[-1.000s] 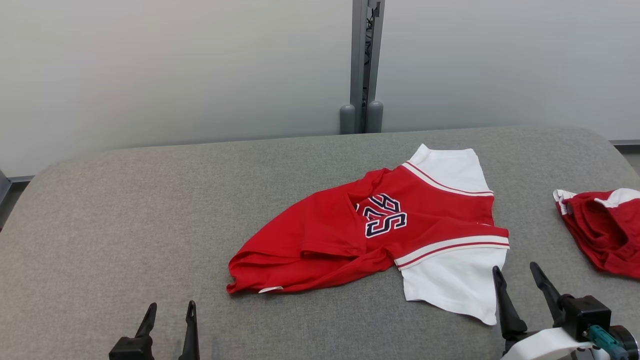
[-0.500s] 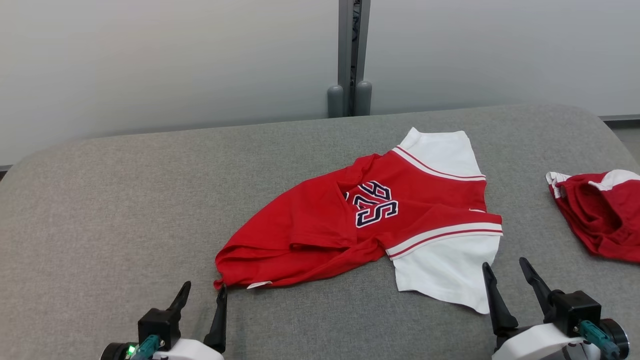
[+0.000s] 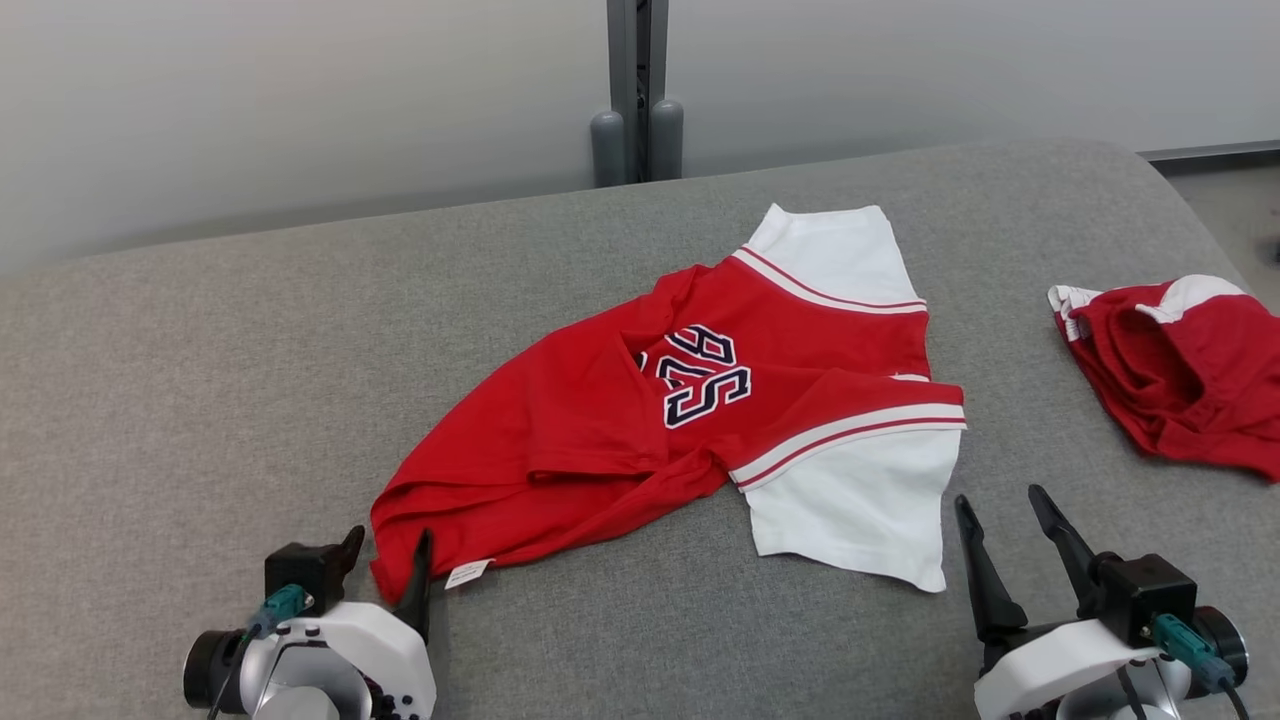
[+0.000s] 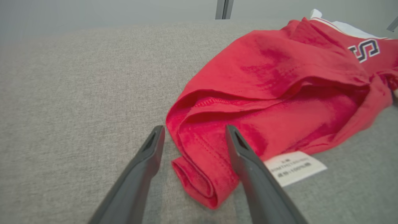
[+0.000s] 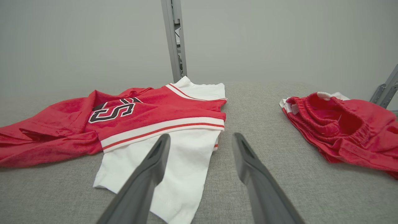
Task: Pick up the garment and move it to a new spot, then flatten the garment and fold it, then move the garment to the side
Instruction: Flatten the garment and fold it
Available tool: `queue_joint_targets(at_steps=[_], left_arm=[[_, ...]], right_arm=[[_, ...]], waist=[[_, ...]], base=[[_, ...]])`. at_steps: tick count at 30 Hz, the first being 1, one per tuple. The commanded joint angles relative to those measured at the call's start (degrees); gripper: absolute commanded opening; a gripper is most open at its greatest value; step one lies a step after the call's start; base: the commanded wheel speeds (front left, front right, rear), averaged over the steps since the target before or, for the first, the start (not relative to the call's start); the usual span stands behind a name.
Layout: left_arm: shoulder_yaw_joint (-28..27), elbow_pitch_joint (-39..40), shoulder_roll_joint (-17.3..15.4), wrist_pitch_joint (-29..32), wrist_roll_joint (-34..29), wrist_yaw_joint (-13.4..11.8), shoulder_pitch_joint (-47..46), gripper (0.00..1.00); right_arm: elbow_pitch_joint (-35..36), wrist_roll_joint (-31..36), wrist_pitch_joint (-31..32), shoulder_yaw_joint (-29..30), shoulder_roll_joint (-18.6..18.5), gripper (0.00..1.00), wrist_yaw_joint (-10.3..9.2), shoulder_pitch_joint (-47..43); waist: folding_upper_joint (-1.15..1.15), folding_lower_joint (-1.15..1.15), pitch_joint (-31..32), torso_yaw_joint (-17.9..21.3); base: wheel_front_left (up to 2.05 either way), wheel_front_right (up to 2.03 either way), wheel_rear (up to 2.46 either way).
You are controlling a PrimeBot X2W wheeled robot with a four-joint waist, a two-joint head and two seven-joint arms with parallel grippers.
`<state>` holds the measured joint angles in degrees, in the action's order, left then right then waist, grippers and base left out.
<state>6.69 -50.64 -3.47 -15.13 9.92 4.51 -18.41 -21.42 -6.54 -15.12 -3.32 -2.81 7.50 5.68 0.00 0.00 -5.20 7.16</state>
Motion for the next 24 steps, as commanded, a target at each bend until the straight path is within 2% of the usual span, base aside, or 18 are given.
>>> queue_joint_targets(at_steps=[1,3,4,13,16,18,19,20,21,24], left_arm=[[-0.31,-0.99,-0.39,0.01,0.38,0.27,-1.33,1.00],[-0.30,-2.63,-0.26,0.01,0.69,0.14,-2.06,0.95],[-0.29,-2.92,-0.19,0.00,0.77,-0.04,-2.57,1.00],[1.56,-6.15,0.36,0.02,2.60,0.79,-3.82,1.00],[2.40,-6.37,0.39,0.01,3.00,0.90,-4.44,0.83],[3.13,-6.49,0.42,0.01,2.95,1.07,-5.04,0.57],[3.34,-6.59,0.42,0.01,3.00,1.19,-5.25,0.48],[3.68,-6.93,0.41,0.01,3.00,1.25,-5.41,0.31],[3.94,-6.87,0.43,0.01,2.76,1.13,-5.85,0.00],[4.21,-6.42,0.43,0.01,2.52,0.90,-7.16,0.00]], right_arm=[[-0.06,-0.20,-0.02,0.29,-0.29,1.00,-0.02,0.87],[-0.04,-0.25,-0.02,0.36,-0.27,1.00,-0.02,0.89],[-0.02,-0.35,-0.02,0.45,-0.27,1.00,-0.02,0.88],[-0.11,-0.72,-0.02,0.73,-0.28,1.00,-0.02,0.67],[-0.27,-0.83,-0.02,0.35,-0.28,1.00,-0.02,1.01],[-0.33,-0.93,-0.02,0.14,-0.28,1.00,-0.02,1.06],[-0.34,-0.97,-0.02,0.11,-0.29,1.00,-0.02,1.08],[-0.38,-1.01,-0.02,0.03,-0.29,1.00,-0.02,1.15],[-0.37,-1.04,-0.02,0.04,-0.28,1.00,-0.02,1.26],[-0.25,-0.95,-0.02,0.19,-0.29,1.00,-0.02,1.57]], waist=[[0.00,0.00,-0.37,0.27],[0.00,0.00,-0.58,0.35],[0.00,0.00,-0.66,0.35],[0.00,0.00,-0.46,-0.72],[0.00,0.00,-0.49,-0.92],[0.00,0.00,-0.59,-0.92],[0.00,0.00,-0.64,-0.91],[0.00,0.00,-0.71,-0.90],[0.00,0.00,-0.82,-0.88],[0.00,0.00,-1.34,-0.78]], base=[[0.00,0.00,0.00],[0.00,0.00,0.00],[0.00,0.00,0.00],[0.00,0.00,0.00],[0.00,0.00,0.00],[0.00,0.00,0.00],[0.00,0.00,0.00],[0.00,0.00,0.00],[0.00,0.00,0.00],[0.00,0.00,0.00]])
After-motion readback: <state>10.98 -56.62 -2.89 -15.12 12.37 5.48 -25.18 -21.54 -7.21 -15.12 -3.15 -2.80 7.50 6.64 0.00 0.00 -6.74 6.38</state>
